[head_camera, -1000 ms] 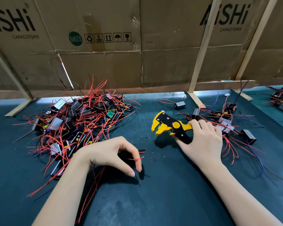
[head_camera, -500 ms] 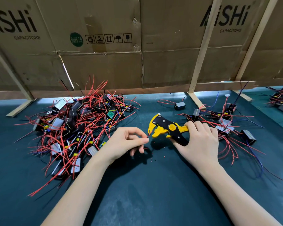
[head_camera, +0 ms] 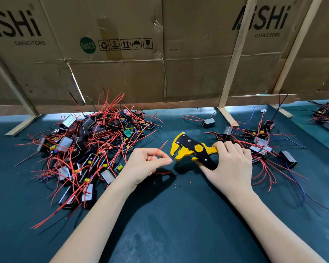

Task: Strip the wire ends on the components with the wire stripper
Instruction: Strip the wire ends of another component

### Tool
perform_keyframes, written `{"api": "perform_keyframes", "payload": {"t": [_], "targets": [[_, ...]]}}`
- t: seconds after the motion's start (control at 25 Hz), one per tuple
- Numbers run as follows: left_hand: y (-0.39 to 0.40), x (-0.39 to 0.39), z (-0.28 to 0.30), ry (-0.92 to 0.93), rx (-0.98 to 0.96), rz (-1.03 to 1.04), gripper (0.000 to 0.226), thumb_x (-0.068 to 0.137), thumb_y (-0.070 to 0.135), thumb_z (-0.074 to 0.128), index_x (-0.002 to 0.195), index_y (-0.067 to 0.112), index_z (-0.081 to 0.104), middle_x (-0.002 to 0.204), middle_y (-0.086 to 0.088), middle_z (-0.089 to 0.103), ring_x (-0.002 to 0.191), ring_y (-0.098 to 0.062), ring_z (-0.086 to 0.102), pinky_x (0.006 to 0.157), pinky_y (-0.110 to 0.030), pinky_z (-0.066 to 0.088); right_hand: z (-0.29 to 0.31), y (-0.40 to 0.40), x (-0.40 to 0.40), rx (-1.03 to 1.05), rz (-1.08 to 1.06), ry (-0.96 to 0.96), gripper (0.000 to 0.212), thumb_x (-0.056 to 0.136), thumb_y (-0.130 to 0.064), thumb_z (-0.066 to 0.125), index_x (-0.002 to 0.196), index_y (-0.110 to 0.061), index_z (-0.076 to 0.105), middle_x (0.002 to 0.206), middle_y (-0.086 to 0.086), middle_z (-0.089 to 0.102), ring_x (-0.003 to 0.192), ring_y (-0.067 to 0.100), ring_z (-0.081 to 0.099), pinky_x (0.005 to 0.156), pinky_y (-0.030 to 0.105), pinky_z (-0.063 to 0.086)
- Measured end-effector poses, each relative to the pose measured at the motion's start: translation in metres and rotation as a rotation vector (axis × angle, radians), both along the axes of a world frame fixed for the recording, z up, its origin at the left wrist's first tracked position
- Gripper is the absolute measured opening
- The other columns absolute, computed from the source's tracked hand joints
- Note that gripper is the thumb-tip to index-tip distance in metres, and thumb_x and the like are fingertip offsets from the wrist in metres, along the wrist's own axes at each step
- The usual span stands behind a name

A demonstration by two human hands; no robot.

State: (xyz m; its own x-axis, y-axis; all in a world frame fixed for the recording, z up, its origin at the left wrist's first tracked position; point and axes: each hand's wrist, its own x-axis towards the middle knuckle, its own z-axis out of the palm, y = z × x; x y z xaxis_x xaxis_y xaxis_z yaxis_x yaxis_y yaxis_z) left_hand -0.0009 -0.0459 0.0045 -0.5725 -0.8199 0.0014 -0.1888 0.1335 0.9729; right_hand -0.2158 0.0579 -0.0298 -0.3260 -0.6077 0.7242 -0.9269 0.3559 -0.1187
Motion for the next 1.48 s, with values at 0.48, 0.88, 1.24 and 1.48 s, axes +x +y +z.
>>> {"api": "perform_keyframes", "payload": {"t": [0.48, 0.88, 1.24, 1.48], "targets": [[0.0057, -0.0030, 0.0025, 0.010, -0.041, -0.091, 0.014, 0.089, 0.006, 0.063, 0.076, 0.011, 0.066, 0.050, -0.003, 0.060, 0.040, -0.008, 0.039, 0.046, -0.011, 0.034, 0.0079, 0.0026, 0.0028, -0.055, 0.033, 0.055, 0.056, 0.074, -0.067, 0.058, 0.083, -0.012, 0.061, 0.074, 0.002, 0.057, 0.072, 0.031, 0.056, 0.070, 0.039, 0.035], [0.0041, -0.0018, 0.0015, 0.109, 0.001, -0.099, 0.009, 0.089, 0.009, 0.067, 0.080, 0.011, 0.071, 0.066, -0.006, 0.070, 0.049, -0.011, 0.042, 0.048, -0.017, 0.039, 0.0054, 0.0013, 0.0020, -0.079, 0.015, 0.061, 0.057, 0.073, -0.069, 0.059, 0.082, -0.012, 0.059, 0.072, 0.002, 0.055, 0.070, 0.030, 0.054, 0.069, 0.039, 0.034], [0.0043, 0.0006, 0.0032, 0.062, 0.003, -0.089, 0.009, 0.089, 0.014, 0.069, 0.083, 0.015, 0.075, 0.063, 0.000, 0.068, 0.048, -0.006, 0.042, 0.046, -0.014, 0.031, 0.0079, 0.0020, 0.0037, -0.095, 0.028, 0.071, 0.059, 0.075, -0.071, 0.054, 0.079, -0.012, 0.060, 0.069, 0.002, 0.055, 0.067, 0.030, 0.055, 0.067, 0.039, 0.032], [0.0049, 0.0005, 0.0053, 0.044, 0.024, -0.077, 0.011, 0.087, 0.008, 0.069, 0.078, 0.013, 0.072, 0.059, -0.001, 0.065, 0.047, -0.003, 0.048, 0.047, -0.010, 0.034, 0.0076, 0.0027, 0.0046, -0.090, 0.047, 0.061, 0.058, 0.075, -0.070, 0.055, 0.077, -0.012, 0.059, 0.069, 0.002, 0.056, 0.067, 0.030, 0.056, 0.068, 0.038, 0.032]]}}
